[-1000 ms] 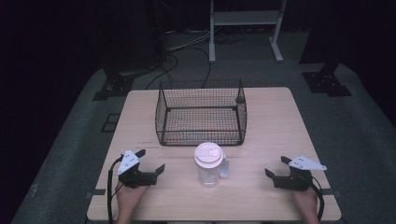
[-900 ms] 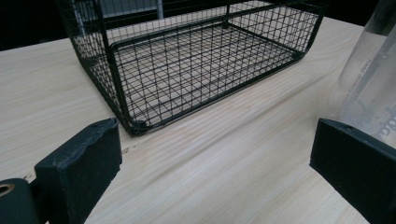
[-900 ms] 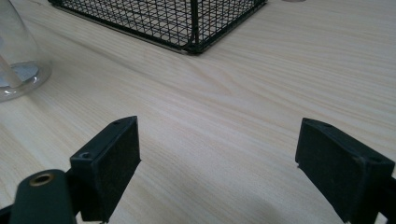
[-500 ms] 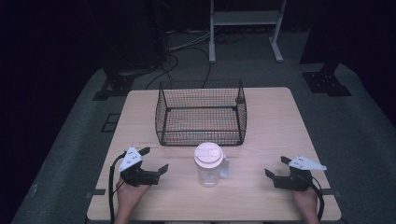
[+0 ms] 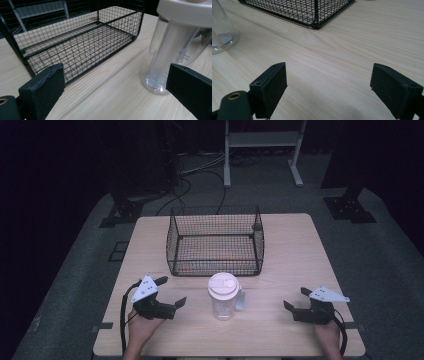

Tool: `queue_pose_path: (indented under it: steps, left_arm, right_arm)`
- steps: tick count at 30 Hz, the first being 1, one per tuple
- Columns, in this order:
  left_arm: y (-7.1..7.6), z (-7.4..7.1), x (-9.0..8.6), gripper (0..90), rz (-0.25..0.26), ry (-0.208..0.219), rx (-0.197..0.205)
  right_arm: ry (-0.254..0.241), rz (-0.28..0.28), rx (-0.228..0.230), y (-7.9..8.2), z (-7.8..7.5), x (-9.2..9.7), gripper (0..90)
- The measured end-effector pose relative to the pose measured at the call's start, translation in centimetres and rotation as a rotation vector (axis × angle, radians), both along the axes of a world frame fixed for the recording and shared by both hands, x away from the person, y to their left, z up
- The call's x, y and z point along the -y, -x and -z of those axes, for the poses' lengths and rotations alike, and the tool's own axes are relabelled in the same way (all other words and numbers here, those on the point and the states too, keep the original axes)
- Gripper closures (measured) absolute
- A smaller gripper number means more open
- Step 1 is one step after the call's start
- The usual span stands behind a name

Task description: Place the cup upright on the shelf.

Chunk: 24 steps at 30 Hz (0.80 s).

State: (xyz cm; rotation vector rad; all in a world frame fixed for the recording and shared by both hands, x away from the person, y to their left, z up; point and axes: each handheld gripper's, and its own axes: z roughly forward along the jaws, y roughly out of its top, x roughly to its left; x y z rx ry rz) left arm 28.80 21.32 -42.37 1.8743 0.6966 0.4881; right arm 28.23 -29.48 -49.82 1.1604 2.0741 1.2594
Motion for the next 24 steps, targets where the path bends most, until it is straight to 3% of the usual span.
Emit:
queue_pose_path:
  steps: [24]
  left_arm:
    - [1.2, -2.7, 2.9, 1.3, 0.188, -0.024, 0.002]
  right_arm:
    - [-0.005, -0.003, -0.002, 0.0, 0.0, 0.0, 12.9]
